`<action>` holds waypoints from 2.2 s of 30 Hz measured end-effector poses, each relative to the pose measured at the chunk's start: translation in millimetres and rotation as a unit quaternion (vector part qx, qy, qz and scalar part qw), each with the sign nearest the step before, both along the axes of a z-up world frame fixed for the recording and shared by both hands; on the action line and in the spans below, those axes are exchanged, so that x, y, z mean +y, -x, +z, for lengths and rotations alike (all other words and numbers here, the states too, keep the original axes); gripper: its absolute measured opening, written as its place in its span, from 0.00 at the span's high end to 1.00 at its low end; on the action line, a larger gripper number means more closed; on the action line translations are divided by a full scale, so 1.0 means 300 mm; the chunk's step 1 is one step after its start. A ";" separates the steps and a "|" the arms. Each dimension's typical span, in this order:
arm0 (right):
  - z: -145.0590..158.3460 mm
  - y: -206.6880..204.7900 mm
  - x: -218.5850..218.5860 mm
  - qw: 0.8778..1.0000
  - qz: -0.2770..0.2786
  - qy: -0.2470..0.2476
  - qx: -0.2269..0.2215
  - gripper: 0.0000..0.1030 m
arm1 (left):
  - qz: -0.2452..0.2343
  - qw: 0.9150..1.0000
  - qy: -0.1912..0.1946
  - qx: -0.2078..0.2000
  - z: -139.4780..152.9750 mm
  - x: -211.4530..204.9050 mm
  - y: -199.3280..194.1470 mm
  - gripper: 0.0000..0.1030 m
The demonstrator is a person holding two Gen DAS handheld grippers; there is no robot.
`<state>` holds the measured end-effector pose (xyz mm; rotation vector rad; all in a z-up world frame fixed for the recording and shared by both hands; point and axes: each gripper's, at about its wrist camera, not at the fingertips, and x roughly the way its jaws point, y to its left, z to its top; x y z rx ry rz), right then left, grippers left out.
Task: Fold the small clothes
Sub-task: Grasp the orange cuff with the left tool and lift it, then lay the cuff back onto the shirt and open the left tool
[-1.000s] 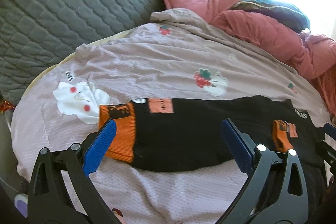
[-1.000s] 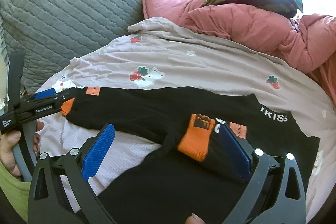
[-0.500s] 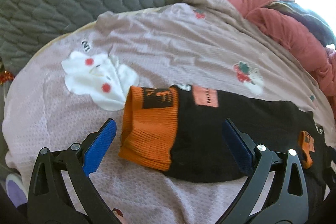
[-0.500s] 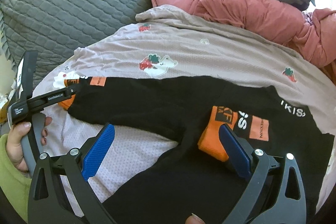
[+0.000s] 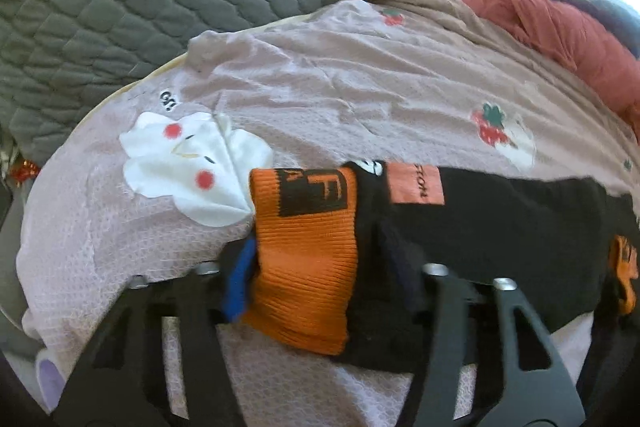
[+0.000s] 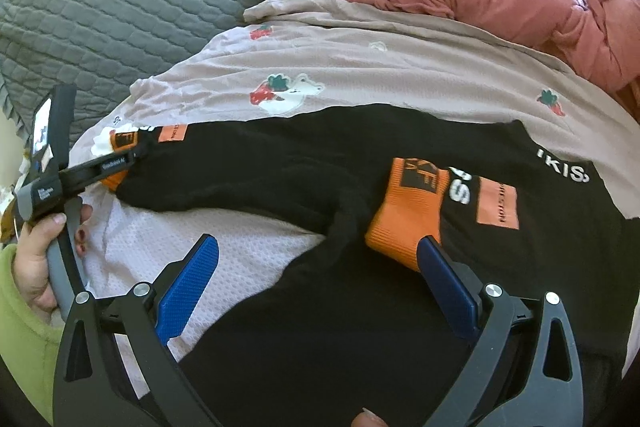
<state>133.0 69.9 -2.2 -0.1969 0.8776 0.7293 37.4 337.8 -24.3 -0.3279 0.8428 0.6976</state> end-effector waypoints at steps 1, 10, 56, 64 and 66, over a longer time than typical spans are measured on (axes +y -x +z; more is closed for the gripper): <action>0.004 -0.002 -0.015 1.000 -0.004 -0.003 0.000 0.04 | -0.007 1.000 -0.002 -0.005 0.005 -0.007 0.000 0.79; 0.037 -0.016 -0.171 0.999 -0.038 -0.015 -0.007 0.04 | -0.071 0.995 -0.035 -0.057 0.103 -0.150 0.015 0.91; 0.042 -0.079 -0.833 0.976 -0.212 -0.059 -0.004 0.04 | -0.408 0.898 0.152 -0.063 0.161 -1.010 -0.256 0.75; 0.013 -0.050 -0.789 0.981 -0.187 -0.044 0.015 0.04 | -0.390 0.904 0.148 -0.091 0.203 -0.930 -0.205 0.69; 0.003 -0.036 -0.765 0.984 -0.173 -0.045 0.024 0.04 | -0.369 0.915 0.131 -0.094 0.213 -0.886 -0.195 0.63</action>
